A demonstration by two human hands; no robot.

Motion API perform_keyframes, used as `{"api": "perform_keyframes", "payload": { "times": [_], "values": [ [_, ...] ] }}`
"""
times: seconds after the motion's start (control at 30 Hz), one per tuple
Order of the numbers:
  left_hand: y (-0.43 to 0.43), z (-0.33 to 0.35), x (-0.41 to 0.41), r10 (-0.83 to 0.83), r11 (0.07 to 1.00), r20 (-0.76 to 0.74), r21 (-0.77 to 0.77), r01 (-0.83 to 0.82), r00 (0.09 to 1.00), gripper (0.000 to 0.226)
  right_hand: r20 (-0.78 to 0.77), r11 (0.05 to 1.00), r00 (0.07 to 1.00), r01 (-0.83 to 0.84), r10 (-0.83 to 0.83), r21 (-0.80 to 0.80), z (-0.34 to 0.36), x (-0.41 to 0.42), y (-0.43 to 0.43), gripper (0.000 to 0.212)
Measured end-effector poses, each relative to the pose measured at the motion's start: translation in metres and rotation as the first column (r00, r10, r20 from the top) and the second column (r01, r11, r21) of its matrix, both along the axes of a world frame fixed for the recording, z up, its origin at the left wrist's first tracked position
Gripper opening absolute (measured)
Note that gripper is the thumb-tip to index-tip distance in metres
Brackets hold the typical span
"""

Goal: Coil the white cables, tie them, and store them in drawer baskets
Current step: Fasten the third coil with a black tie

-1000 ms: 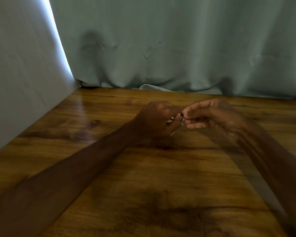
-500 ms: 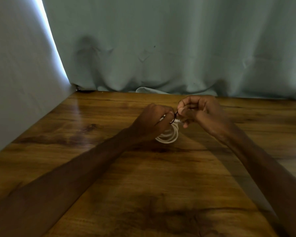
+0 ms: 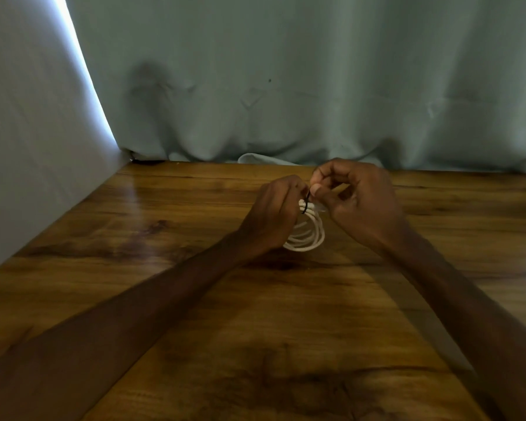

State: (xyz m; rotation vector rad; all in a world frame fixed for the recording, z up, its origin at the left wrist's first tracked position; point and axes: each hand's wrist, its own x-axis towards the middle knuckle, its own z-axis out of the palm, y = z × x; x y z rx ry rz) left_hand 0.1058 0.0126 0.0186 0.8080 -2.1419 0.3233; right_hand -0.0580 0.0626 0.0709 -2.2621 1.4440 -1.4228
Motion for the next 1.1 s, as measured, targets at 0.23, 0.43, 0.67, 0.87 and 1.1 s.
{"api": "perform_keyframes", "payload": {
  "times": [0.23, 0.43, 0.67, 0.87, 1.1],
  "values": [
    [0.013, 0.014, -0.005, 0.03, 0.822, -0.282, 0.553, 0.137, 0.959, 0.031, -0.07, 0.996, 0.997, 0.027, -0.033, -0.083, -0.005, 0.007, 0.001, 0.008],
    [0.021, 0.017, -0.011, -0.043, 0.731, -0.409, 0.609, 0.308, 0.911, 0.025, 0.332, 0.951, 0.943, -0.114, 0.014, 0.286, -0.008, -0.004, -0.009, 0.017],
    [0.019, 0.021, -0.008, -0.083, 0.745, -0.37, 0.594, 0.304, 0.925, 0.032, 0.49, 0.87, 0.87, -0.201, -0.052, 0.45, -0.014, -0.013, -0.016, 0.014],
    [0.011, 0.017, -0.006, -0.077, 0.761, -0.286, 0.602, 0.242, 0.955, 0.029, 0.481, 0.901, 0.871, -0.127, -0.099, 0.416, -0.01, -0.02, -0.015, 0.016],
    [0.003, 0.009, -0.005, -0.109, 0.797, -0.18, 0.571, 0.195, 0.978, 0.034, 0.44, 0.937, 0.898, -0.139, -0.016, 0.319, -0.01, -0.012, -0.018, 0.01]
  ]
}}
